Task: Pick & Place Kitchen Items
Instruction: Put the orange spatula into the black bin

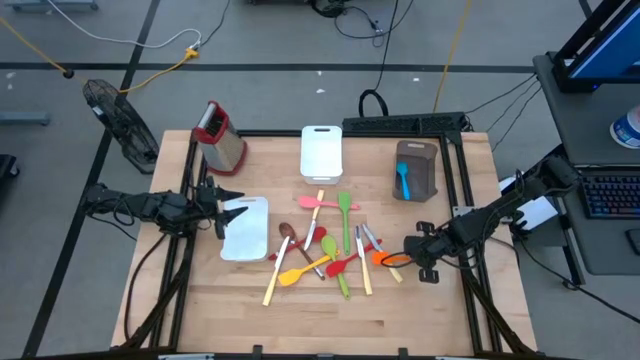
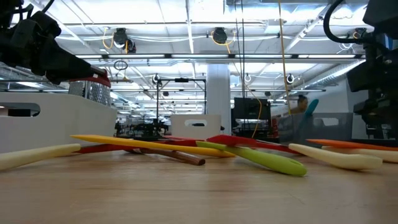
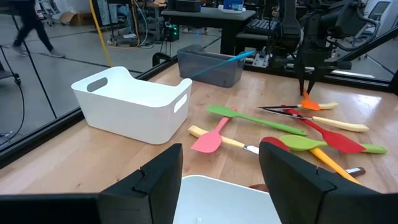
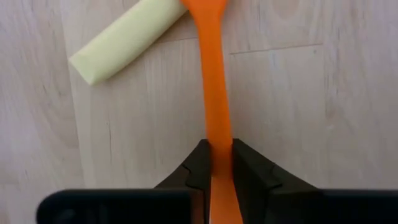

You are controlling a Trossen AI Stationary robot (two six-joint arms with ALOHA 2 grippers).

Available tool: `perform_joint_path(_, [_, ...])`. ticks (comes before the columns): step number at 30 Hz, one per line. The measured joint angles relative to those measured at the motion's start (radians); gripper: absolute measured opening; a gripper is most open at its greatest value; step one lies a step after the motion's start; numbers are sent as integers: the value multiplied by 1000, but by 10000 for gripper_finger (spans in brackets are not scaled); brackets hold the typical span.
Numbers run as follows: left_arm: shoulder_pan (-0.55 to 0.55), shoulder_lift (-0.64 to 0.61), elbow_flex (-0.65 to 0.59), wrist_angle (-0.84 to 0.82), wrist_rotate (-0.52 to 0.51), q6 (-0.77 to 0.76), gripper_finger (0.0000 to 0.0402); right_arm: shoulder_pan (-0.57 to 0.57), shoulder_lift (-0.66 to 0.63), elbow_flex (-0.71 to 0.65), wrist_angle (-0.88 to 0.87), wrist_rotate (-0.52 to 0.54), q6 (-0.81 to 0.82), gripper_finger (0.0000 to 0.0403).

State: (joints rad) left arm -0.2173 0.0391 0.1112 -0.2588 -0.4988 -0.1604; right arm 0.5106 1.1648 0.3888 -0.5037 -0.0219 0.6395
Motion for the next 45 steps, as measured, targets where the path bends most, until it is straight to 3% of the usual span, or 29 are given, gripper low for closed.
perform_joint_path(26, [0, 0, 0, 1, 0, 0, 218, 1, 4, 195, -21, -17, -55, 31])
perform_joint_path(38, [0, 0, 0, 1, 0, 0, 218, 1, -29, 425, -107, -4, -61, 6])
perform_joint_path(45, [0, 0, 0, 1, 0, 0, 218, -29, -89, 466, -89, 33, 11, 3])
